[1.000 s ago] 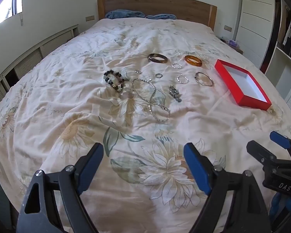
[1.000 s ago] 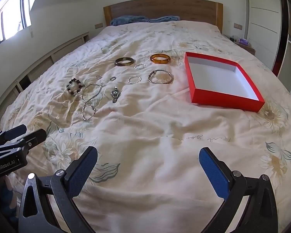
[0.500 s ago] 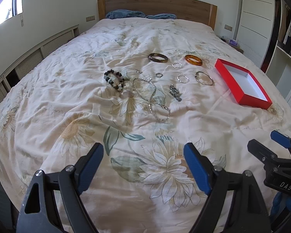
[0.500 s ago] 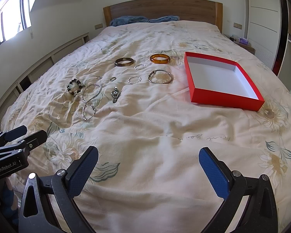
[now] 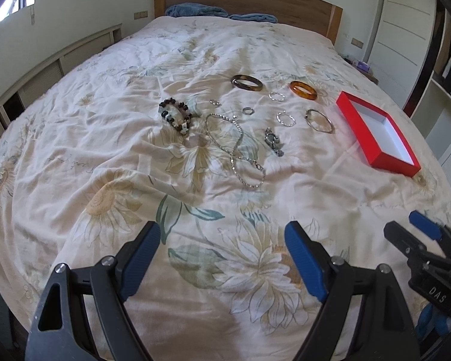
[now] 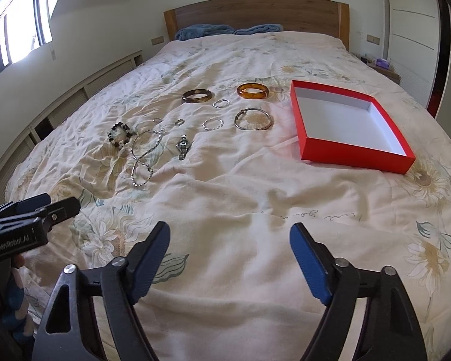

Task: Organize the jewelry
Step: 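Move both tools toward the jewelry on the bed, then grasp the silver chain necklace with the left tool while the right tool grasps the wristwatch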

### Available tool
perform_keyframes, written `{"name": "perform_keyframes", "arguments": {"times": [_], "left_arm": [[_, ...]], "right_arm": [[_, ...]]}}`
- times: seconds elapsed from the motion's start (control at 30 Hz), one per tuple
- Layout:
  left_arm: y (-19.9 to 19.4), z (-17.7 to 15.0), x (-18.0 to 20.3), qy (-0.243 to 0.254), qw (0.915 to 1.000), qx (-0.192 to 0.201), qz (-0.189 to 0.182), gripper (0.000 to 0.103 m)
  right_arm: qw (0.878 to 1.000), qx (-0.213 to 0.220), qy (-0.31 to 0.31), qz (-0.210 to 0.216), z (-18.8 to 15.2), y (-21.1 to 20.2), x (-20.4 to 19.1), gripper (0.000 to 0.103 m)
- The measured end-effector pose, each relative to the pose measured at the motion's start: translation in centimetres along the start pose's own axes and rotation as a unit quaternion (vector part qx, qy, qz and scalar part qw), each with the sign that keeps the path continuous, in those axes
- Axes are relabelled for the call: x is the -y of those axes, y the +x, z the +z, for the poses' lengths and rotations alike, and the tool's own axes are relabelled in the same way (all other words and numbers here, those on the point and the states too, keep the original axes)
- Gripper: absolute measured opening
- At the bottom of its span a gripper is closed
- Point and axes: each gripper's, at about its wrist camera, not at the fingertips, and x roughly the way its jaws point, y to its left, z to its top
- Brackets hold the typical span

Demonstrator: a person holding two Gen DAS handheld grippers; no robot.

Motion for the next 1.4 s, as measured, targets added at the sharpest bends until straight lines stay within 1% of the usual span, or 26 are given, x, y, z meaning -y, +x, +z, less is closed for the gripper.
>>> {"name": "perform_keyframes", "arguments": {"times": [0.13,0.27,0.33,0.5,0.7,0.8,1.03,1.07,1.1,1.13,1.17,1.2,1.27,1.33,1.4], "left_arm": [[0.9,0.7,-0.2,-0.008,0.9999,-0.008,-0.004,0.084],[1.9,1.6,-0.2,-0.011,0.9998,-0.012,-0.007,0.084],[2.6,2.2,-0.2,-0.014,0.9998,-0.012,-0.005,0.083],[4.9,4.1,-0.5,-0.037,0.9989,-0.021,-0.019,0.083],[8.3,6.5,-0.5,-0.063,0.9973,-0.033,-0.022,0.08],[10.6,7.4,-0.6,-0.073,0.9962,-0.045,-0.016,0.073],[14.9,8.1,-1.3,-0.083,0.9935,-0.076,-0.014,0.048],[15.2,8.1,-1.4,-0.083,0.9935,-0.078,-0.015,0.043],[15.5,8.1,-1.6,-0.083,0.9934,-0.078,-0.016,0.041],[15.7,8.0,-1.7,-0.084,0.9933,-0.078,-0.017,0.035],[15.9,8.0,-1.9,-0.086,0.993,-0.078,-0.021,0.03],[16.0,8.0,-2.2,-0.087,0.9929,-0.078,-0.025,0.027],[16.0,8.0,-2.5,-0.088,0.9926,-0.076,-0.036,0.018],[15.9,7.9,-2.8,-0.09,0.9922,-0.074,-0.044,0.013],[15.8,7.9,-3.3,-0.095,0.9914,-0.072,-0.054,0.01]], "right_arm": [[1.0,-0.001,-0.002,0.007,0.4,0.4,0.1,0.073],[1.0,-0.003,-0.008,0.018,1.2,0.9,0.1,0.065],[1.0,-0.004,-0.014,0.024,1.8,1.3,0.1,0.064],[0.999,-0.005,-0.025,0.036,3.4,2.7,0.1,0.063],[0.997,-0.015,-0.039,0.06,5.8,5.6,0.0,0.059],[0.996,-0.021,-0.045,0.071,6.8,7.3,-0.1,0.057],[0.993,-0.038,-0.053,0.096,8.7,11.3,-0.6,0.055],[0.993,-0.04,-0.056,0.1,8.9,11.9,-0.8,0.054],[0.992,-0.043,-0.059,0.102,9.1,12.5,-1.0,0.054],[0.991,-0.046,-0.062,0.106,9.2,13.0,-1.2,0.053],[0.99,-0.05,-0.066,0.111,9.4,13.6,-1.5,0.052],[0.989,-0.053,-0.072,0.116,9.6,14.3,-2.0,0.051],[0.987,-0.059,-0.081,0.126,10.0,15.4,-2.8,0.049],[0.984,-0.066,-0.092,0.134,10.2,16.6,-3.6,0.046],[0.982,-0.071,-0.102,0.139,10.4,17.5,-4.4,0.046]]}}
